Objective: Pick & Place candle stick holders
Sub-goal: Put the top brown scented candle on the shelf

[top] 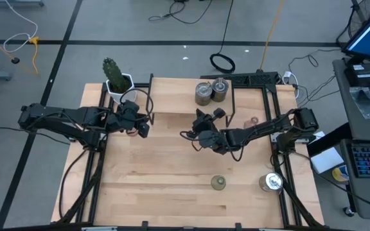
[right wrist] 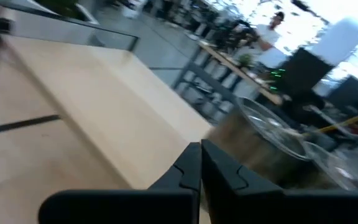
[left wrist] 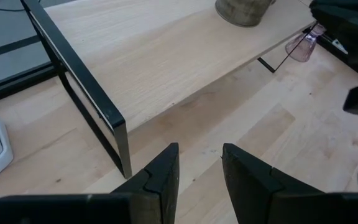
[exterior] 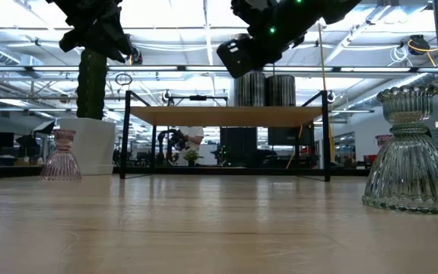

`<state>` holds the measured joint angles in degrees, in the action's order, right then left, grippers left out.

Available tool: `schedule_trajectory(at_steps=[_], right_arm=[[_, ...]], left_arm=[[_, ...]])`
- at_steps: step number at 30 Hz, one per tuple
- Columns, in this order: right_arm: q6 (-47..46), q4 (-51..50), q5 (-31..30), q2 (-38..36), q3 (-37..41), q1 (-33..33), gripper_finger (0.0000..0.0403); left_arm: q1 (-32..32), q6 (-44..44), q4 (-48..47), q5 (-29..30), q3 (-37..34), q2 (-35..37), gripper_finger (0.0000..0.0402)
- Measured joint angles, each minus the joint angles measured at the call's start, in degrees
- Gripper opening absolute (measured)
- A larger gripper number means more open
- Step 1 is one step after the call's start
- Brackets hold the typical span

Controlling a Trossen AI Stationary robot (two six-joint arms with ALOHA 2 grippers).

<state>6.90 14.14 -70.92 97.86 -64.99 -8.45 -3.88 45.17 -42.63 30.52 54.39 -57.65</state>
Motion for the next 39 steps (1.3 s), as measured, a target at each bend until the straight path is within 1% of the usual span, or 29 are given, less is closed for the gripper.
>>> schedule_trajectory(at_steps=[2, 9, 24, 26, 29, 39], right_arm=[[0.1, -0.2, -1.4, 0.0, 0.0, -0.2, 0.0001], [-0.2, -1.8, -1.1, 0.0, 0.0, 0.3, 0.0001], [0.3, -3.3, -0.8, 0.0, 0.0, 4.7, 0.0000], [0.4, -3.3, -0.3, 0.0, 0.0, 5.2, 0.0000], [0.4, -3.3, 2.3, 0.0, 0.0, 6.1, 0.0000], [1.7, -3.3, 2.2, 0.0, 0.0, 8.1, 0.0000]], left_arm=[[0.0, 0.0, 0.0, 0.0, 0.0, 0.0, 0.0122], [0.0, 0.0, 0.0, 0.0, 0.0, 0.0, 0.0122], [0.0, 0.1, 0.0, -0.4, 0.0, 0.0, 0.0122], [0.0, 0.0, 0.0, -0.4, 0.0, 0.0, 0.0122], [0.0, 0.0, 0.0, -0.4, 0.0, 0.0, 0.0122], [0.0, 0.0, 0.0, 0.0, 0.0, 0.0, 0.0122]])
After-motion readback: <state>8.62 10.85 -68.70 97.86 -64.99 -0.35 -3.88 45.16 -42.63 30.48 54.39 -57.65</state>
